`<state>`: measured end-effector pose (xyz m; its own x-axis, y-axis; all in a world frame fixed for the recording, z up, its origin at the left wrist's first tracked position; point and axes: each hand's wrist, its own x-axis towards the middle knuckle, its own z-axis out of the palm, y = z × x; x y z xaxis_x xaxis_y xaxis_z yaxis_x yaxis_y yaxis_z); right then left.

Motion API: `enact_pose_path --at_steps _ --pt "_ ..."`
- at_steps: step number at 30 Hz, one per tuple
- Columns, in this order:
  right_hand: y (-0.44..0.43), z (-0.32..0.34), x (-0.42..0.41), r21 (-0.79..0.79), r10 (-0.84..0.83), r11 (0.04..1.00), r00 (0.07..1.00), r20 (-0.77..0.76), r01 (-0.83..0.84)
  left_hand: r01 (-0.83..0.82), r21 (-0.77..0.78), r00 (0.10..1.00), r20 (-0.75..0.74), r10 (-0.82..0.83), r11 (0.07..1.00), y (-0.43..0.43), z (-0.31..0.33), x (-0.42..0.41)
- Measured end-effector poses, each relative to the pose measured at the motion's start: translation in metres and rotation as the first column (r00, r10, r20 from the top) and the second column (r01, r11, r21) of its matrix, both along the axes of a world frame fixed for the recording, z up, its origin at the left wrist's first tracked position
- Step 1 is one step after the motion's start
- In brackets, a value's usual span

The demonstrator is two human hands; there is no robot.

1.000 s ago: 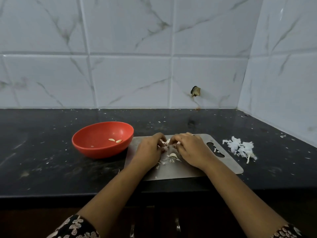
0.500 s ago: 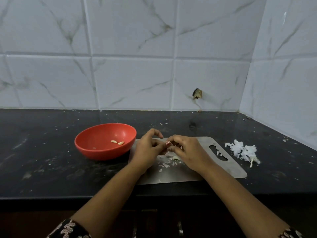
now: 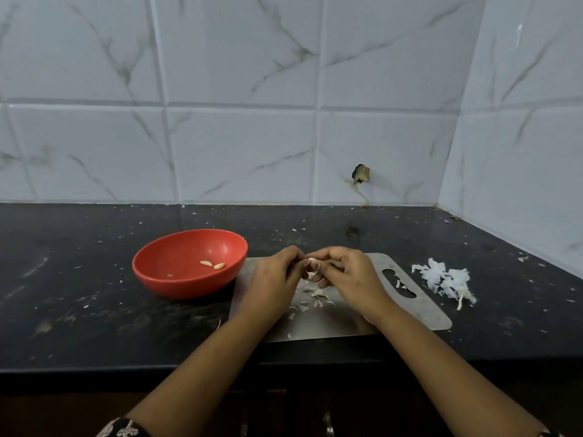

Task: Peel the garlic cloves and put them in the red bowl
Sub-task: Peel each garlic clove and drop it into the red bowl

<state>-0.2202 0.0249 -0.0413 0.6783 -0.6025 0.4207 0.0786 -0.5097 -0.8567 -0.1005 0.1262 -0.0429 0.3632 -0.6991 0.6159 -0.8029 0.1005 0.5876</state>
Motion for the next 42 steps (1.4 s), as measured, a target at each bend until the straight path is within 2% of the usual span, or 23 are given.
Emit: enact_pose_path --at_steps 3,6,12,16,27,35,39,42 --pt "0.007 0.001 -0.002 0.211 0.033 0.976 0.993 0.112 -0.056 -0.005 -0.073 0.999 -0.051 0.001 0.997 -0.001 -0.002 0.001" --pt "0.011 0.005 -0.005 0.339 0.027 0.938 0.990 0.142 -0.074 0.003 -0.137 0.988 -0.154 -0.024 0.991 -0.002 -0.002 -0.001" --pt "0.014 0.010 -0.008 0.427 0.062 0.897 0.989 0.131 -0.112 0.025 -0.186 0.955 -0.285 -0.078 0.982 -0.002 0.000 0.000" --pt "0.013 0.009 -0.007 0.401 0.054 0.911 0.992 0.111 -0.094 0.048 -0.181 0.935 -0.337 -0.108 0.982 -0.002 0.002 0.001" --pt "0.013 0.007 -0.004 0.356 0.053 0.929 0.990 0.128 -0.096 0.033 -0.153 0.935 -0.343 -0.085 0.988 -0.001 -0.002 0.005" --pt "0.012 0.002 -0.005 0.264 0.054 0.961 0.992 0.115 -0.083 0.116 -0.025 0.967 -0.226 -0.118 0.993 0.000 -0.002 0.007" --pt "0.011 -0.001 -0.005 0.226 0.042 0.972 0.993 0.109 -0.066 0.131 -0.008 0.969 -0.212 -0.130 0.991 0.000 -0.003 0.009" --pt "0.012 -0.002 -0.003 0.170 0.020 0.985 0.993 0.112 -0.039 0.139 0.017 0.980 -0.146 -0.135 0.990 0.001 -0.003 0.008"
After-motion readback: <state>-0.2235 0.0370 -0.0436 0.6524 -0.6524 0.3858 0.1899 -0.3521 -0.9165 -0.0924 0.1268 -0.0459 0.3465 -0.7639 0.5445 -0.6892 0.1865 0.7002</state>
